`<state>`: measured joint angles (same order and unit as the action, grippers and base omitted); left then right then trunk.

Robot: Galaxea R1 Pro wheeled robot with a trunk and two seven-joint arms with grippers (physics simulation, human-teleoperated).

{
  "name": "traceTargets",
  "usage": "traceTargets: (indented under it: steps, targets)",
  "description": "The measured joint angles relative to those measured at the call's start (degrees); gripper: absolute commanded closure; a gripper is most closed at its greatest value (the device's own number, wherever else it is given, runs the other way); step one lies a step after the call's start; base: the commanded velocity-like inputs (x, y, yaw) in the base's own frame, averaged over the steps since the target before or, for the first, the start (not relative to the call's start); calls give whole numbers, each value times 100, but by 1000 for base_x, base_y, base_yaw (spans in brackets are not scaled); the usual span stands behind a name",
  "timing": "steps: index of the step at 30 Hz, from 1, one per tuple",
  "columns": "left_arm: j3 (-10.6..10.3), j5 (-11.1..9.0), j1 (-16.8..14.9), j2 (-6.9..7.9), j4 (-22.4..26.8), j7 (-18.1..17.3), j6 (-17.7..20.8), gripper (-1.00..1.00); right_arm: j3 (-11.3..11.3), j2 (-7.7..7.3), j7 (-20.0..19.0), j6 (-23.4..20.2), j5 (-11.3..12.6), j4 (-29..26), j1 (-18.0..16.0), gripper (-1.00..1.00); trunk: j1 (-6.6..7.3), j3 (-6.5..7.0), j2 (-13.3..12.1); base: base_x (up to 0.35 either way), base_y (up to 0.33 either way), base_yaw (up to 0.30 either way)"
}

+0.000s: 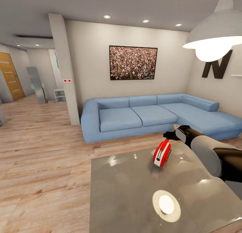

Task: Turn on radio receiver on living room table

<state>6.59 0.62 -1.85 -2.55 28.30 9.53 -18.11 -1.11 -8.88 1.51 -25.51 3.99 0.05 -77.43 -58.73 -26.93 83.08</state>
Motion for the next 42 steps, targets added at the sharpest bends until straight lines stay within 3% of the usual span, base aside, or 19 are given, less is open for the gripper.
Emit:
traceTargets:
  steps: [15,26,42]
  targets:
    - [-1,-10,0,-2,43,-11,1,-100,-21,1,25,-42,-26,1,0,-100,0,0,0,0,0,0]
    - [0,-65,0,136,78,-37,-5,-100,-32,1,15,0,-30,-13,0,-100,0,-2,0,0,0,0]
    - [-8,-16,0,142,68,-35,0,-100,-29,1,5,2,-30,-14,0,-100,0,-124,0,0,0,0]
